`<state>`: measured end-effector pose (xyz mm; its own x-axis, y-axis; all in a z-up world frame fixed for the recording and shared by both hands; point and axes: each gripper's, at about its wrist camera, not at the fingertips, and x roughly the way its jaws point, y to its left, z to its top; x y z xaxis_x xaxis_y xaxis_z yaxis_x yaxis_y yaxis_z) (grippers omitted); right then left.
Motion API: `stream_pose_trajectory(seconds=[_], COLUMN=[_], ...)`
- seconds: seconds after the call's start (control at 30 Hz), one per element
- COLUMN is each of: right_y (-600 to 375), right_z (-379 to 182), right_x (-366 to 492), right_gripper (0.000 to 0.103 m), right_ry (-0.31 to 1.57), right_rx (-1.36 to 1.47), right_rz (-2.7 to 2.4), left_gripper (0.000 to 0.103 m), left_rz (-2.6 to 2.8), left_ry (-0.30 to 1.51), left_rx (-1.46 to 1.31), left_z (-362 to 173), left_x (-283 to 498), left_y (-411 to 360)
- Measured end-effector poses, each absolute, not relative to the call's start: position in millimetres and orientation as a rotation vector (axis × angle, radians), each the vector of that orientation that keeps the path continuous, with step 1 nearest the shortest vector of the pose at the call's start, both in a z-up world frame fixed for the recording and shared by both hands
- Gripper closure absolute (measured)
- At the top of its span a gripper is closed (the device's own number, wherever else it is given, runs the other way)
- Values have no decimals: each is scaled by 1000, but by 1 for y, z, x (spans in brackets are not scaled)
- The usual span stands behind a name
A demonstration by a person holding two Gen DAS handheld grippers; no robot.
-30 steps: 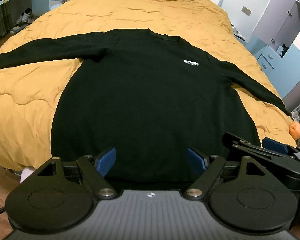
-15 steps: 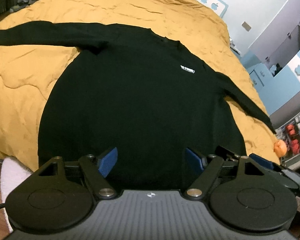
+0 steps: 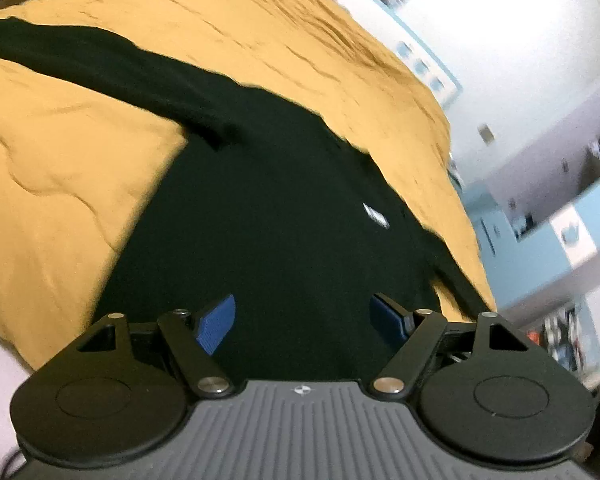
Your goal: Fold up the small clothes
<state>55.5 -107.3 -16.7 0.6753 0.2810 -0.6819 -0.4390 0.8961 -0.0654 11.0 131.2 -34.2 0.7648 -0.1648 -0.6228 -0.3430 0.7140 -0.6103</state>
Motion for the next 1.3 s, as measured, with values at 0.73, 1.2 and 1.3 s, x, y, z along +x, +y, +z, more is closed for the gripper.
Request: stream_pose_trajectory(seconds=[0.73, 1.2, 1.3], right_y=[140, 150, 135], right_z=[-91, -131, -124], right_x=[169, 179, 177], right_gripper=[20, 20, 20], right_ry=[463, 685, 679], right_rx=[-457, -387, -375], right_rz=[764, 798, 794], left_gripper=[15, 94, 94], left_rz=[685, 814, 782], left_ry=[175, 100, 63], left_rx=[-1140, -1101, -1129], left_z=[-118, -139, -140], left_x=[-9, -8, -11], left_y=[459, 490, 494])
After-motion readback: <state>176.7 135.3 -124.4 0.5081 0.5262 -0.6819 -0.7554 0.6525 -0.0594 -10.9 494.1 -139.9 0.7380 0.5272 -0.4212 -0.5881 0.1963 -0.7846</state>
